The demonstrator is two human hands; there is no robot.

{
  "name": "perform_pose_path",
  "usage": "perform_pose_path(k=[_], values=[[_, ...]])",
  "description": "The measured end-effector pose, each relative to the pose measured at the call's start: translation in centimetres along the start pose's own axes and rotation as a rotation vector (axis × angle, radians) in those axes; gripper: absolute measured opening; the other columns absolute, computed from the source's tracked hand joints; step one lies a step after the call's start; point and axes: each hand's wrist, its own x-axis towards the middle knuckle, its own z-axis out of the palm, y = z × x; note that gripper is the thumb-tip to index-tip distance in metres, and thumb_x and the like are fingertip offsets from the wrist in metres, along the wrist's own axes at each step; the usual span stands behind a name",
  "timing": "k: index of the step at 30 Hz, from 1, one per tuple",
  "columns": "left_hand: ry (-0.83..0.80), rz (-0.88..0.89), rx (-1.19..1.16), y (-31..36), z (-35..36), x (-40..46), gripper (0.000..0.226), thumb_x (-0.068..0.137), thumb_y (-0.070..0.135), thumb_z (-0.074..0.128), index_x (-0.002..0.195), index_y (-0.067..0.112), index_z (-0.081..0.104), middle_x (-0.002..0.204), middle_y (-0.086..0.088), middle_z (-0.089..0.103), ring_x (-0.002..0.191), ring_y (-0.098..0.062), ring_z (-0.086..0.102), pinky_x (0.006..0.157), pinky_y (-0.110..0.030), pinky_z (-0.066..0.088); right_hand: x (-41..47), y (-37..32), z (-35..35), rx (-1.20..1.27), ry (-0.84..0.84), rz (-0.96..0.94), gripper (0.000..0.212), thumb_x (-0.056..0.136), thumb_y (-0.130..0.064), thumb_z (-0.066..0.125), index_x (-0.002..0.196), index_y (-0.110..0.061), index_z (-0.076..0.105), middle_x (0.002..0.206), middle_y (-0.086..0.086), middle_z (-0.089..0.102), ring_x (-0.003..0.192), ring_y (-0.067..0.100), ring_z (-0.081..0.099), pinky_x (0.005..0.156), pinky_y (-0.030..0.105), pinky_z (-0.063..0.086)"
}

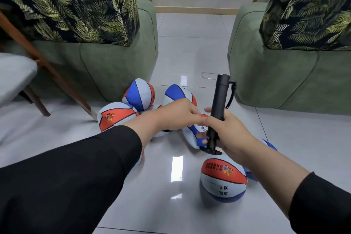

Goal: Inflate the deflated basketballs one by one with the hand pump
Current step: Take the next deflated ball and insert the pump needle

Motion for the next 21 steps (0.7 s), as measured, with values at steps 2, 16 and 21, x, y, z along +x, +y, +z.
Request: perform_pose_path(k=[2, 16, 21], values=[[-0.042, 0.011, -0.043, 0.7, 0.6, 0.3, 0.025, 0.093, 0.020, 0.052, 0.085, 0.013, 0.074, 0.054, 0.009, 0.048, 0.050, -0.012, 0.036, 0.052, -0.025, 0.033, 0.4, 0.3, -0.3, 0.054, 0.054, 0.000, 0.022, 0.093, -0.014, 0.070, 0.113, -0.018, 0.062, 0.095, 0.011, 0.073, 0.072, 0.022, 0.067, 0.058, 0.034, 0.053], [0.448, -0.456, -0.095, -11.5, -0.5, 6.9, 0.077, 0.095, 0.044, 0.069, 0.157, 0.017, 0.032, 0.145, -0.013, 0.052, 0.121, -0.031, 0.057, 0.087, -0.035, 0.045, 4.7, 1.8, -3.0, 0.333, 0.334, 0.030, 0.024, 0.092, 0.000, 0.066, 0.112, -0.009, 0.055, 0.093, 0.016, 0.063, 0.070, 0.024, 0.070, 0.070, 0.031, 0.062], [0.453, -0.496, -0.104, -11.6, 1.1, 10.3, 0.115, 0.079, 0.054, 0.083, 0.163, 0.016, 0.014, 0.154, -0.016, 0.038, 0.142, -0.037, 0.041, 0.113, -0.048, 0.042, 5.8, 1.7, -3.5, 0.408, 0.339, 0.053, 0.023, 0.090, 0.003, 0.067, 0.105, -0.009, 0.055, 0.092, 0.016, 0.060, 0.068, 0.024, 0.066, 0.081, 0.039, 0.062]])
